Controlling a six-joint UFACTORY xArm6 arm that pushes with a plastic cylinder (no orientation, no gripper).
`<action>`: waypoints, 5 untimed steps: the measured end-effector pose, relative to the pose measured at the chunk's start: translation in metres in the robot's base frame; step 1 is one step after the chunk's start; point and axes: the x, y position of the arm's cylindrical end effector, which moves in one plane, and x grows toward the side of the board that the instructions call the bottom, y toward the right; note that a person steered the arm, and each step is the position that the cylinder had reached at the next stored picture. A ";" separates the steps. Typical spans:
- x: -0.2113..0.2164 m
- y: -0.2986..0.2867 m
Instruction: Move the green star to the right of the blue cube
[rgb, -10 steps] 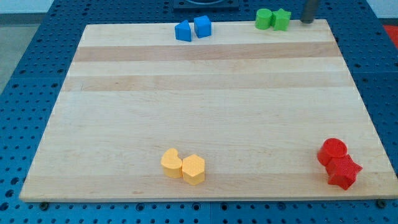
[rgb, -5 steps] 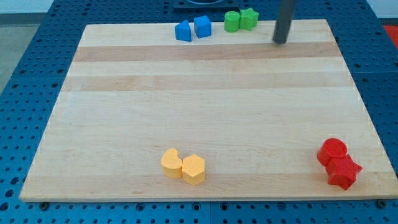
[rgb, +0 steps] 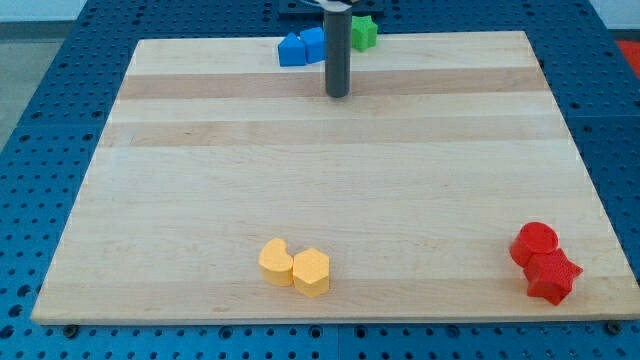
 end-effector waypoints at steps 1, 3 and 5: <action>-0.008 0.005; -0.103 0.087; -0.125 0.082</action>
